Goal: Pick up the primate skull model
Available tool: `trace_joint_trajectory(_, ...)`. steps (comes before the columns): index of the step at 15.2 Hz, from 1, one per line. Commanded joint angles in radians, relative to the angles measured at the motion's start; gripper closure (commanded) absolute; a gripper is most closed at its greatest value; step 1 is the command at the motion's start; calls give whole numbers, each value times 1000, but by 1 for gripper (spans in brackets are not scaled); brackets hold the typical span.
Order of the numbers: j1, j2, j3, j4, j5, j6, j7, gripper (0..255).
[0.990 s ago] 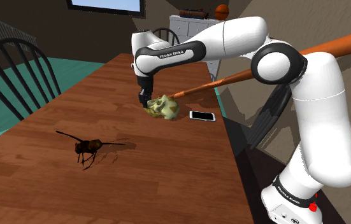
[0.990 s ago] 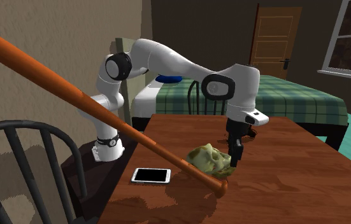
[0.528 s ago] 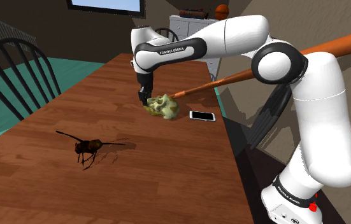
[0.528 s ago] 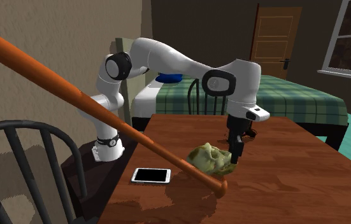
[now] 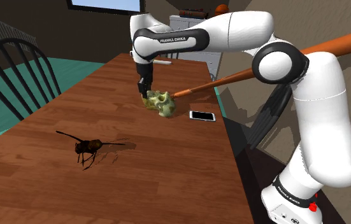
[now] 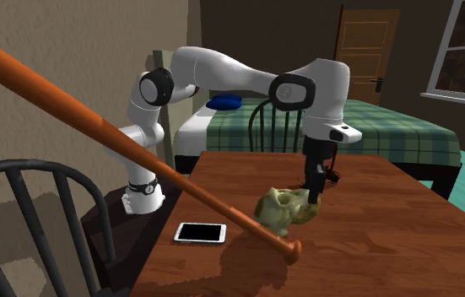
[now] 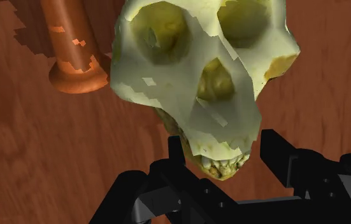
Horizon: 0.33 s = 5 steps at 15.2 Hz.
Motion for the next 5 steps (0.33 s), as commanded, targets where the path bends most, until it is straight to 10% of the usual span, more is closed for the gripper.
trace_joint_trajectory(1, 0, -10, 0, 10, 1, -19, -2, 255)
trace_joint_trajectory(5, 1, -8, 0, 42, 2, -49, -5, 255)
